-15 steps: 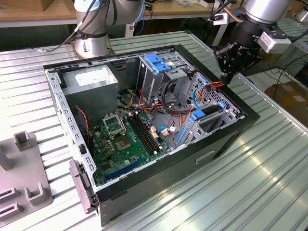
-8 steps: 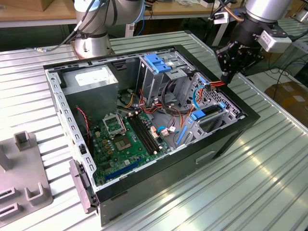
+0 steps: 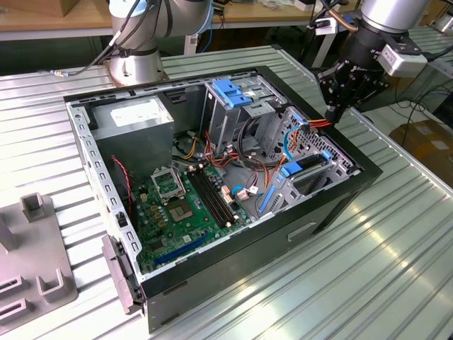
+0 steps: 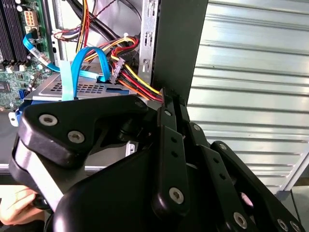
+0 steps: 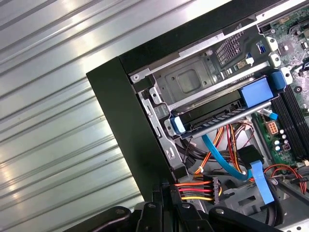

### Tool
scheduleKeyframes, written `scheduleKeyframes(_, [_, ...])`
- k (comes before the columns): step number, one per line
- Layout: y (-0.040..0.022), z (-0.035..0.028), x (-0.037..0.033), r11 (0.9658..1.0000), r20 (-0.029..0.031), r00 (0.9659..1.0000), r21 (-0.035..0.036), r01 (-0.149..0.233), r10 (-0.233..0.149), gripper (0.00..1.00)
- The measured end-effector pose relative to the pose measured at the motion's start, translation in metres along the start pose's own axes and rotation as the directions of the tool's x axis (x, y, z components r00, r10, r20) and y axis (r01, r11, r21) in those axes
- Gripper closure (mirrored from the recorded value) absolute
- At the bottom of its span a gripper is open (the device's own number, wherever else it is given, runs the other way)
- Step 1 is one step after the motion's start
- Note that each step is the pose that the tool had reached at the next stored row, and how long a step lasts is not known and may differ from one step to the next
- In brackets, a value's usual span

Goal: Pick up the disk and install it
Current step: 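Insert the first disk wire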

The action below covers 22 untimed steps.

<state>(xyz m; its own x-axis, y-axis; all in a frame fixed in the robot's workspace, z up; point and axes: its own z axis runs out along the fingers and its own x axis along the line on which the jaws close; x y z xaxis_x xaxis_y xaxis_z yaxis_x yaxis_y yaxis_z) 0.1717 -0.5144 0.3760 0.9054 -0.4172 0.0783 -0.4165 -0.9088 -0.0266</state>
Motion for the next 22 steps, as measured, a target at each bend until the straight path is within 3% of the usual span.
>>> scheduleKeyframes(5, [0.0000, 0.0000, 0.0000, 1.0000, -0.0001, 1.0000, -0.0003, -0.004, 0.004, 0.83])
scheduleKeyframes(11, [0.0002, 0.0002, -0.0003, 0.9979, -0.0019, 0.9979, -0.0050, -0.065, 0.065, 0.83])
scheduleKeyframes(17, [0.0043, -0.0003, -0.0092, 0.9974, -0.0021, 0.9974, -0.0055, -0.072, 0.072, 0.83])
scheduleKeyframes(19, [0.0043, -0.0004, -0.0092, 0.9957, -0.0029, 0.9957, -0.0072, -0.093, 0.093, 0.83])
scheduleKeyframes(22, [0.0043, -0.0004, -0.0093, 0.9903, -0.0044, 0.9903, -0.0106, -0.139, 0.139, 0.83])
